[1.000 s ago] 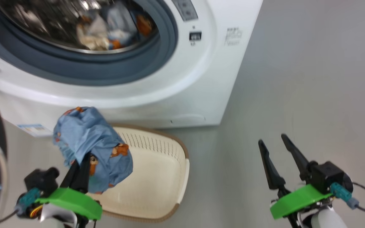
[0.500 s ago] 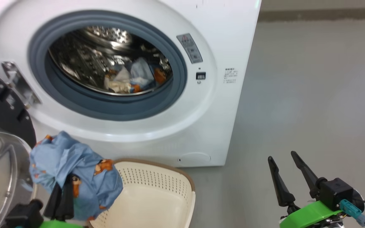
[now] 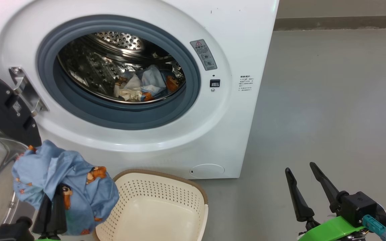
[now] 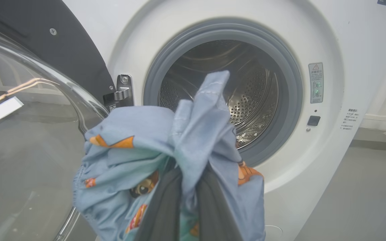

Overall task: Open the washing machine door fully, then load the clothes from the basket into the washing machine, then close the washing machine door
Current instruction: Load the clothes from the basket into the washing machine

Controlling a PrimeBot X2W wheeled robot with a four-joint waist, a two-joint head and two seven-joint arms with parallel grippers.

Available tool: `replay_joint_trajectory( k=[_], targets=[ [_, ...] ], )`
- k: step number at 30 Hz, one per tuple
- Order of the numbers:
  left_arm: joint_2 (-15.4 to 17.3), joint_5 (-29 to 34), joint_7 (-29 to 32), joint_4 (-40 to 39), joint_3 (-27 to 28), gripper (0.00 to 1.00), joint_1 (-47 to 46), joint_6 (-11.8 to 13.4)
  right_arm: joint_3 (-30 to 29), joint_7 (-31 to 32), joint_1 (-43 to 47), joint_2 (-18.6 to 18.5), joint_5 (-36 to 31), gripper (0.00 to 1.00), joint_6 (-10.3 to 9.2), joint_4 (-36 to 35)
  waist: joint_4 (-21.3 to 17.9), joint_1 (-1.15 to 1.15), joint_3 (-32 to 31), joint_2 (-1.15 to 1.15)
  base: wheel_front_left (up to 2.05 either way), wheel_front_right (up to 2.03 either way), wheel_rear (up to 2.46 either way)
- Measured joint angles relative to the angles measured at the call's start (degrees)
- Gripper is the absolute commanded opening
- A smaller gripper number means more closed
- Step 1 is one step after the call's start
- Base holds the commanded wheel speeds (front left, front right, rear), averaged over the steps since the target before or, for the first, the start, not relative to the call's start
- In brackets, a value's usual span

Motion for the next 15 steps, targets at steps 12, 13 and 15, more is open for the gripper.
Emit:
replay_joint_trajectory(
  k=[12,13,15],
  targets=[
    [-0.6,0.4,0.0,-0.2,0.4,0.00,0.0,-0.8,-0.8,0.0,0.0,0.3,0.0,1.00,0.00,-0.2,-0.4,0.00,0.5,0.00,0.00,0.00,0.00],
    [-0.6,0.4,0.0,-0.2,0.4,0.00,0.0,-1.0,-0.8,0.0,0.0,0.3,0.0,1.00,0.00,-0.2,-0.4,0.00,0.5,0.00,0.00,0.00,0.00],
    [-0.7,0.4,0.0,-0.2,0.5,0.00,0.0,-1.0,-0.8,0.0,0.0,0.3,0.0,1.00,0.00,-0.2,-0.6,0.00,0.6,0.00,0.00,0.00,0.00]
  ],
)
